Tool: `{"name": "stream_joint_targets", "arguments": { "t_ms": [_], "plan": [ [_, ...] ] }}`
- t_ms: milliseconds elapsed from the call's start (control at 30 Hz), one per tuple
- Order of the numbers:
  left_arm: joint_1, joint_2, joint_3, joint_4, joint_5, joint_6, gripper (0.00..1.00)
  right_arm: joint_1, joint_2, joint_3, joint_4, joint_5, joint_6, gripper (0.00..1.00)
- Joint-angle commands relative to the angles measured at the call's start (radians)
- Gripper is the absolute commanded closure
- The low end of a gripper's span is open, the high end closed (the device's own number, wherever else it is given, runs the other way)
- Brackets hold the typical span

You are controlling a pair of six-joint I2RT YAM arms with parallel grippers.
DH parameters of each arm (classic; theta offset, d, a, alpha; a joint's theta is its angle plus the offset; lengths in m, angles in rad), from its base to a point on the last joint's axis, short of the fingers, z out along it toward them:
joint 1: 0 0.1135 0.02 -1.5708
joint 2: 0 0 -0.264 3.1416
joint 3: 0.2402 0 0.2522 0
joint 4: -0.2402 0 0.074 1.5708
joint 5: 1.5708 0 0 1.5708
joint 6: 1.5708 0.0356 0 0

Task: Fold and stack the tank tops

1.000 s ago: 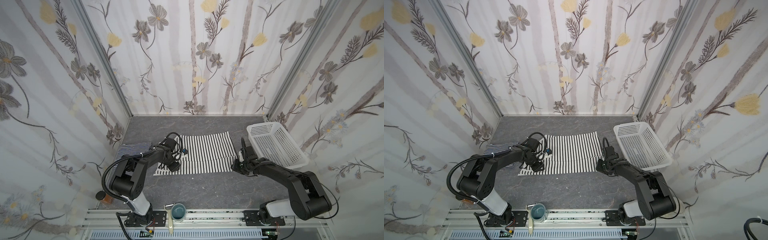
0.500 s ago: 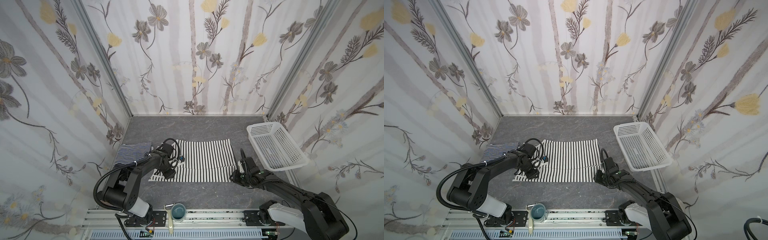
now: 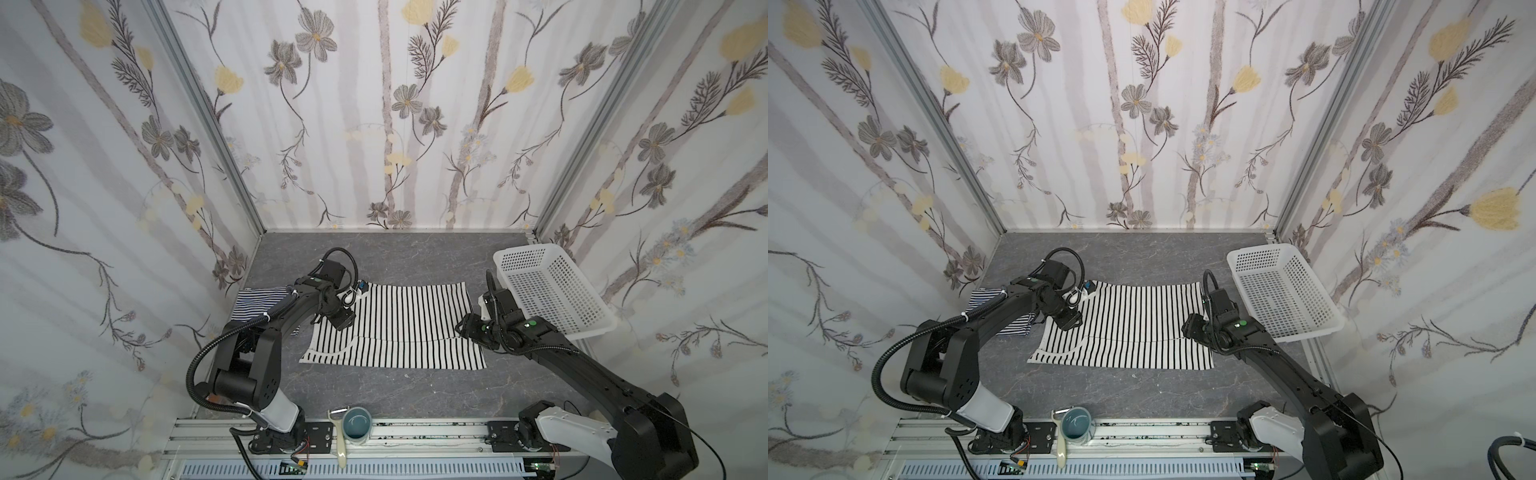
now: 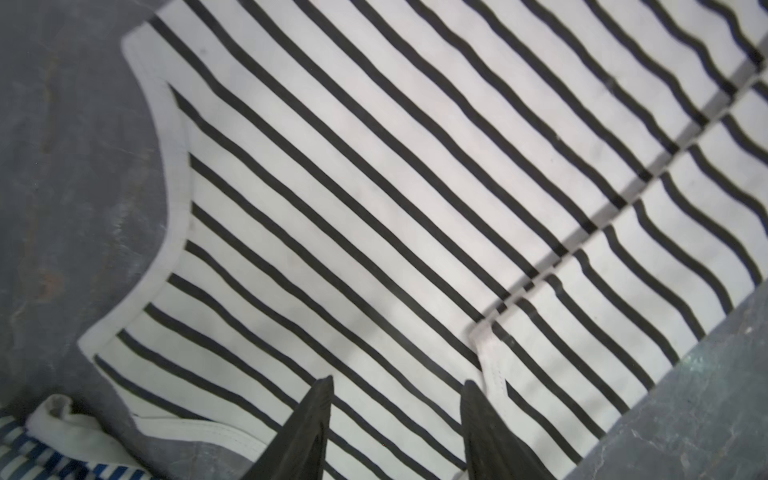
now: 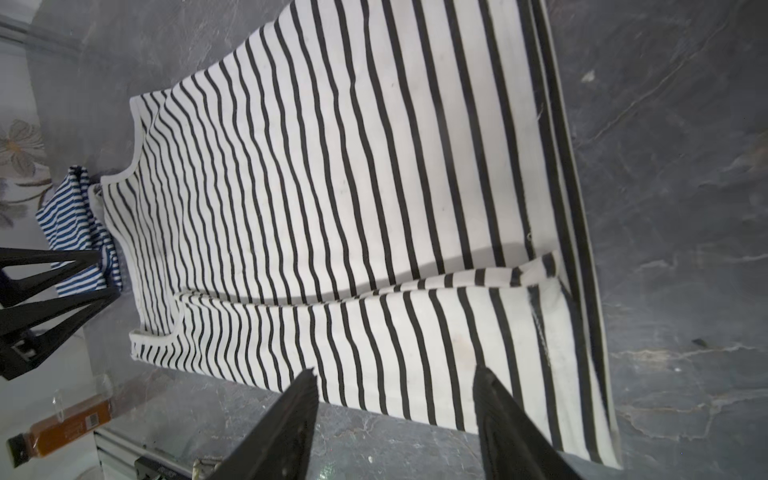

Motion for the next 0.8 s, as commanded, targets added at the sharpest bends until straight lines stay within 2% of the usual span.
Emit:
{"name": "stream_joint_targets", "arguments": {
  "t_ms": [0, 133, 233, 300, 367, 433, 500, 600, 633, 667, 700, 733, 767],
  "plan": [
    [0.033, 0.073, 0.097, 0.060, 0.013, -0.106, 0.47, -0.028, 0.108, 0.123, 0.033, 0.101, -0.020, 0.38],
    [0.063, 0.202, 0.245, 0.091, 0.020, -0.180, 0.46, -0.107, 0.340, 0.274, 0.098, 0.085, -0.062, 0.39],
    [0.076, 0.309, 0.327, 0.099, 0.007, -0.209, 0.46, -0.171, 0.515, 0.399, 0.101, 0.053, -0.075, 0.50],
    [0.086, 0.362, 0.365, 0.102, 0.008, -0.215, 0.46, -0.210, 0.629, 0.508, 0.041, 0.034, -0.062, 0.65],
    [0.093, 0.397, 0.390, 0.103, 0.026, -0.217, 0.46, -0.237, 0.721, 0.613, 0.005, -0.039, -0.084, 0.93],
    [0.098, 0.413, 0.402, 0.106, 0.042, -0.224, 0.46, -0.251, 0.743, 0.616, 0.049, -0.067, -0.087, 0.93],
    [0.103, 0.423, 0.410, 0.108, 0.054, -0.235, 0.46, -0.257, 0.736, 0.586, 0.104, -0.057, -0.100, 0.80],
    [0.106, 0.424, 0.417, 0.114, 0.066, -0.247, 0.46, -0.269, 0.747, 0.594, 0.085, -0.053, -0.119, 0.73],
    [0.106, 0.425, 0.418, 0.117, 0.069, -0.249, 0.46, -0.273, 0.750, 0.595, 0.087, -0.064, -0.146, 0.65],
    [0.106, 0.427, 0.420, 0.118, 0.071, -0.251, 0.46, -0.273, 0.750, 0.597, 0.091, -0.049, -0.167, 0.46],
    [0.106, 0.431, 0.423, 0.120, 0.070, -0.251, 0.46, -0.275, 0.749, 0.597, 0.090, -0.022, -0.175, 0.06],
    [0.106, 0.437, 0.427, 0.121, 0.070, -0.251, 0.46, -0.279, 0.751, 0.598, 0.090, -0.007, -0.183, 0.00],
    [0.106, 0.441, 0.432, 0.124, 0.068, -0.251, 0.46, -0.283, 0.757, 0.601, 0.091, -0.008, -0.200, 0.00]
  ]
}}
